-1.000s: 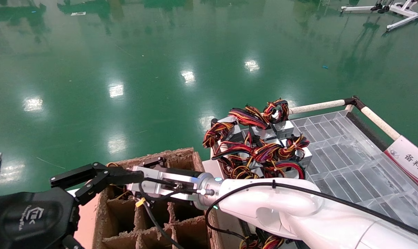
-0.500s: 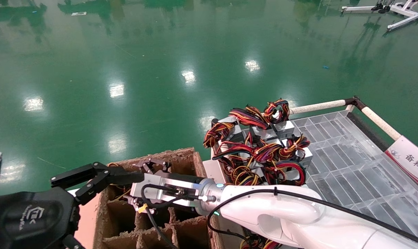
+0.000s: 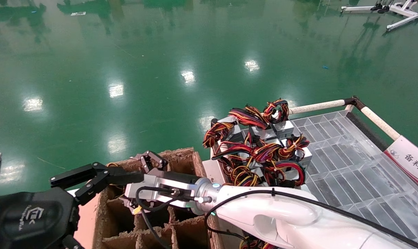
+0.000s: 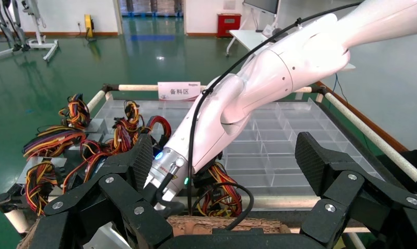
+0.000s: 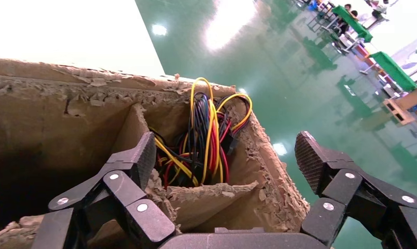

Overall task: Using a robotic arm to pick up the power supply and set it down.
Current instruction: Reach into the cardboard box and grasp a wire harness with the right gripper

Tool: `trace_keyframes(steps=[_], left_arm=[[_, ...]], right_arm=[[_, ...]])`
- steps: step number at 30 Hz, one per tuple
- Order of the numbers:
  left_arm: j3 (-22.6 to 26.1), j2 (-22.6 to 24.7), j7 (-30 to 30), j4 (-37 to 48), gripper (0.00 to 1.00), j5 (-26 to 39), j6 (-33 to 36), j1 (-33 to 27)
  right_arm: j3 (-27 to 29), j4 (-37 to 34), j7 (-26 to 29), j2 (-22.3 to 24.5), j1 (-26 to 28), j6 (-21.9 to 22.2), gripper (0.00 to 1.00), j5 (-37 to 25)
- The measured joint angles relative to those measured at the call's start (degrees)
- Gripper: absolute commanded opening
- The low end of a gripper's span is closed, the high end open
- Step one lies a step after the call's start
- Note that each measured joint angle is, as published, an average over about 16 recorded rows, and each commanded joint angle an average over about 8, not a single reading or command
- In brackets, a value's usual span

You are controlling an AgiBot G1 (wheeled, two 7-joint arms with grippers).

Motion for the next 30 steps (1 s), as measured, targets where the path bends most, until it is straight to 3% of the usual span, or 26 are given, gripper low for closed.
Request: trace_keyframes(steps=[12, 14, 20, 21, 22, 30], left_arm=[[0.0, 0.0, 0.0, 0.0, 1.00, 0.0, 0.0, 0.0], [0.0, 0.0, 0.0, 0.0, 1.00, 0.0, 0.0, 0.0], [0.0, 0.0, 0.0, 0.0, 1.00, 0.0, 0.0, 0.0], [0.0, 0.0, 0.0, 0.0, 1.00, 0.0, 0.0, 0.0], [0.0, 0.0, 0.0, 0.0, 1.00, 0.0, 0.0, 0.0], [0.0, 0.0, 0.0, 0.0, 1.00, 0.0, 0.0, 0.0]], right_arm=[[-0.9, 2.2, -3.2, -0.3, -0.5, 4.2, 1.00, 1.8], [-1.0, 2.5, -3.7, -0.3, -0.5, 4.8, 0.89, 2.1], [-1.5, 3.3, -4.9, -0.3, -0.5, 6.2, 0.14, 3.1], [-1.6, 3.4, -5.0, -0.3, -0.5, 6.4, 0.05, 3.3], [-1.7, 3.5, -5.2, -0.3, -0.4, 6.5, 0.00, 3.5], [-2.7, 4.0, -5.9, -0.3, -0.1, 7.2, 0.00, 4.7]])
